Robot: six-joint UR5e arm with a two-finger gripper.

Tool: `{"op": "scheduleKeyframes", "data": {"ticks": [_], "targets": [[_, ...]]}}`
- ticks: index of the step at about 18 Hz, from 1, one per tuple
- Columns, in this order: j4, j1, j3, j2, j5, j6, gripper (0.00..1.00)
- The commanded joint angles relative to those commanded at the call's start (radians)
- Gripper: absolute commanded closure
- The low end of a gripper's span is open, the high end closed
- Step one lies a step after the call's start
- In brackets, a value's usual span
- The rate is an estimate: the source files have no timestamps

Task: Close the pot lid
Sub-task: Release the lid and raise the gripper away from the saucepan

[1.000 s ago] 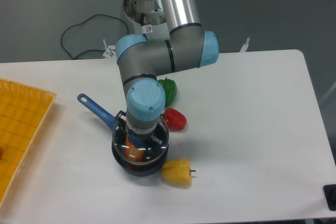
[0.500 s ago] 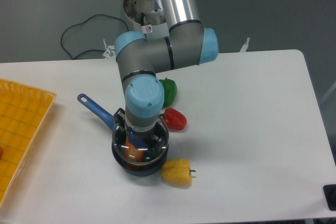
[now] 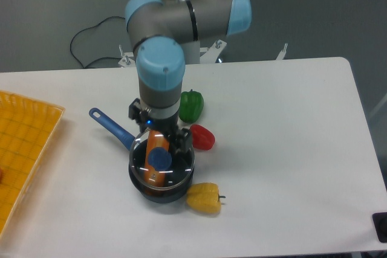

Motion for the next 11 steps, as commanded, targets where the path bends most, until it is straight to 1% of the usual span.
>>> {"op": "scheduleKeyframes", "data": {"ticks": [3,5,7,9,11], "targets": [[0.002,0.064,-0.008,0.000,0.009,0.005,0.00],[0.018,0.120,-0.011,-0.005,0.008,0.040,0.00],[0.037,0.181,-0.018,-0.008,-0.013,0.115,0.00],[0.037,0.253,-0.018,-0.009,-0.088,0.204,0.00],[0.038,0.302,-0.018,-0.012,-0.104,0.320,0.00]]}}
